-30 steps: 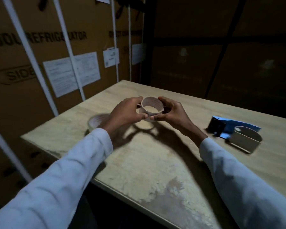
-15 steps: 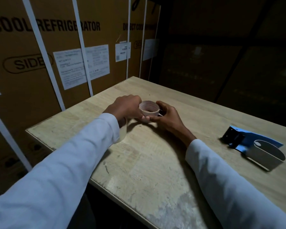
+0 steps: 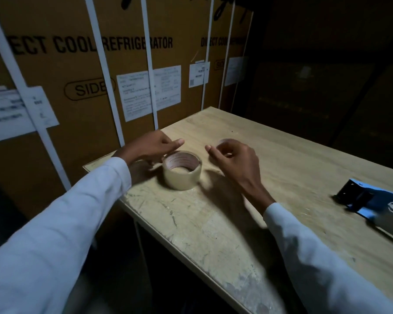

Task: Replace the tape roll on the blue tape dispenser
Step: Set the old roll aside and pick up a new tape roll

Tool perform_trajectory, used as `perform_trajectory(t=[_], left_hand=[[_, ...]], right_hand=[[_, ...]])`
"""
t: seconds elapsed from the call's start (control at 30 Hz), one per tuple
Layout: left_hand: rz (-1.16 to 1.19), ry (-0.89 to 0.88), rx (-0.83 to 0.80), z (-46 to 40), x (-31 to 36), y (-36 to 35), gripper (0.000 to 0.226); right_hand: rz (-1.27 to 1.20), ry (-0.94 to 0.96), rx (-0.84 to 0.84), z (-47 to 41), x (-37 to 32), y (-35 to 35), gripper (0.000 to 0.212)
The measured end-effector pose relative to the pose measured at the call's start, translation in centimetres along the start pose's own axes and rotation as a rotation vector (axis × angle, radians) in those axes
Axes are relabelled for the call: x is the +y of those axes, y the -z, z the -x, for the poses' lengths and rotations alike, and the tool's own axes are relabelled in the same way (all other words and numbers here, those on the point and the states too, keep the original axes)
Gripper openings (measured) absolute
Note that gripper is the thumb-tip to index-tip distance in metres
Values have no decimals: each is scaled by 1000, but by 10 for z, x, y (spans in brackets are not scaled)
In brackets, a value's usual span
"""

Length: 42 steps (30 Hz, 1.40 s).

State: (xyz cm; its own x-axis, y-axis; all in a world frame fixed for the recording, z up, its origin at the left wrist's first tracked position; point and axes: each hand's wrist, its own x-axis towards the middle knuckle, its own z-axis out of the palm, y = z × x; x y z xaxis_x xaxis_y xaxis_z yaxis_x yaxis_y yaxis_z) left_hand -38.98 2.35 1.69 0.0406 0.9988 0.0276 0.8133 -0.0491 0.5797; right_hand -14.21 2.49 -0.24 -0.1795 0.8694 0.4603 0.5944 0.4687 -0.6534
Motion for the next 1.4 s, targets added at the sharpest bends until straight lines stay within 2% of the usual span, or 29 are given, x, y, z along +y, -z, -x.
perform_trajectory(t=[0.13, 0.23, 0.33, 0.5, 0.57, 0.7, 0.77, 0.9, 1.17, 1.27, 1.4], left_hand=[[135, 45, -13, 10, -7, -6, 69], [127, 29, 5, 12, -2, -15, 79], [110, 6, 12, 12, 7, -26, 88], [193, -47, 22, 15, 35, -48, 62], [332, -113, -54, 17, 47, -54, 68], [630, -225, -249, 25, 80, -62, 37], [667, -270, -301, 21, 92, -69, 42], [661, -309, -352, 8, 119, -92, 74], [792, -427, -502, 4, 205, -161, 54], [860, -474, -530, 7, 232, -187, 49], [907, -541, -564, 4, 256, -215, 50]], right_hand=[[-61, -176, -188, 14, -18, -16, 50], [-176, -308, -222, 24, -23, -20, 37], [-189, -366, -139, 26, -22, -17, 33], [-145, -315, 19, 33, -11, 4, 22], [-153, -303, 42, 37, -4, 15, 18], [-251, -232, 92, 43, 11, 38, 16], [-208, -187, 155, 47, 19, 54, 16], [-103, -140, 261, 57, 37, 94, 19], [80, -160, 367, 89, 90, 172, 22], [39, -228, 387, 102, 112, 194, 29], [-4, -226, 452, 120, 129, 220, 18]])
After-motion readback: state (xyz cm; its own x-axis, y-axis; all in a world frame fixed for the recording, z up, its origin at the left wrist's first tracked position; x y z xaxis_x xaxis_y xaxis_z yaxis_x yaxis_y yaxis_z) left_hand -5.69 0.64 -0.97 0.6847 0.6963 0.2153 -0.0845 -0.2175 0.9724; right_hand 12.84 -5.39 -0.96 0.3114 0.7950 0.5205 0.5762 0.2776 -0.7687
